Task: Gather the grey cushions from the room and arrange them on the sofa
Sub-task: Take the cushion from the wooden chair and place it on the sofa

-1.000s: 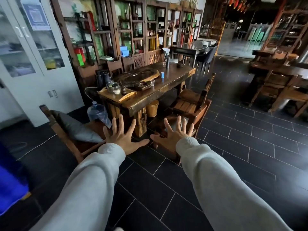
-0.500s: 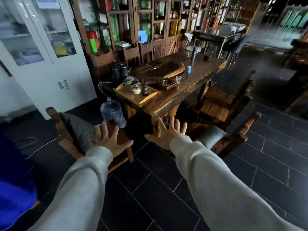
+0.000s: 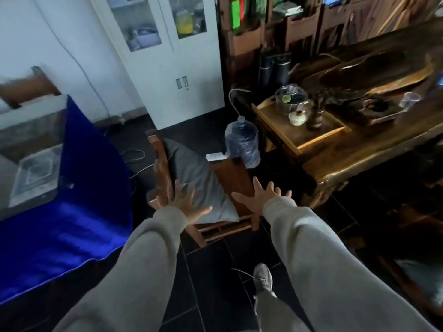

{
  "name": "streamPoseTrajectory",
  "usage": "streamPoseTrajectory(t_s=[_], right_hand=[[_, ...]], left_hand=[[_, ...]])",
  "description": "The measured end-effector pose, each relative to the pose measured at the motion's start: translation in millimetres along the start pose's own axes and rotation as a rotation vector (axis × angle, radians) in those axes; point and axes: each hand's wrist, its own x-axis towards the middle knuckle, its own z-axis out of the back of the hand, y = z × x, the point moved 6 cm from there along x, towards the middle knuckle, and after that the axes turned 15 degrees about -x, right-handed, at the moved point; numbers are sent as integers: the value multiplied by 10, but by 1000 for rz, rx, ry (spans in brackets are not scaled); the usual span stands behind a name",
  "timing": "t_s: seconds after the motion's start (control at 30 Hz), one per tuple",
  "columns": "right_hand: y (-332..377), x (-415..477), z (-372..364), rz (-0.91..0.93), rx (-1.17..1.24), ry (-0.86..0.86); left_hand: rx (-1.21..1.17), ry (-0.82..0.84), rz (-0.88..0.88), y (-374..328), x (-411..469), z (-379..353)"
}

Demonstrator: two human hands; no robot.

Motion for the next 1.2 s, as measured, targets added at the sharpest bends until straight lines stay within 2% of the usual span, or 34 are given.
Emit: streamPoseTrajectory(t_s=[0.13, 0.37, 0.47, 0.57, 0.67, 0.73, 0.83, 1.0, 1.1, 1.2], right_hand=[[534, 586, 89, 117, 50, 142], [1508, 1141, -328, 181, 231, 372], [1848, 1452, -614, 181, 224, 446], [2133, 1743, -918, 267, 131, 530], [2188, 1931, -1227, 83, 319, 614], [2142, 1956, -1389, -80, 408, 683], [2060, 2033, -1399, -162, 501, 674], [1638, 2335, -1147, -409, 752, 470], [1184, 2517, -987, -505, 821, 257], [864, 2614, -797, -488, 780, 263]], left_hand=[[-59, 14, 62, 260, 527, 225], [-381, 163, 142, 469, 1245, 186], [-368, 252, 140, 464, 1727, 117], [-230, 386, 138, 487, 2228, -12], [-52, 447, 77, 379, 2711, -131], [-84, 478, 46, 209, 2967, -163], [-110, 488, -33, -121, 3272, -160], [-125, 393, -378, -820, 3661, 68], [-266, 134, -611, -1130, 3853, 438], [-380, -97, -624, -1053, 4110, 731]])
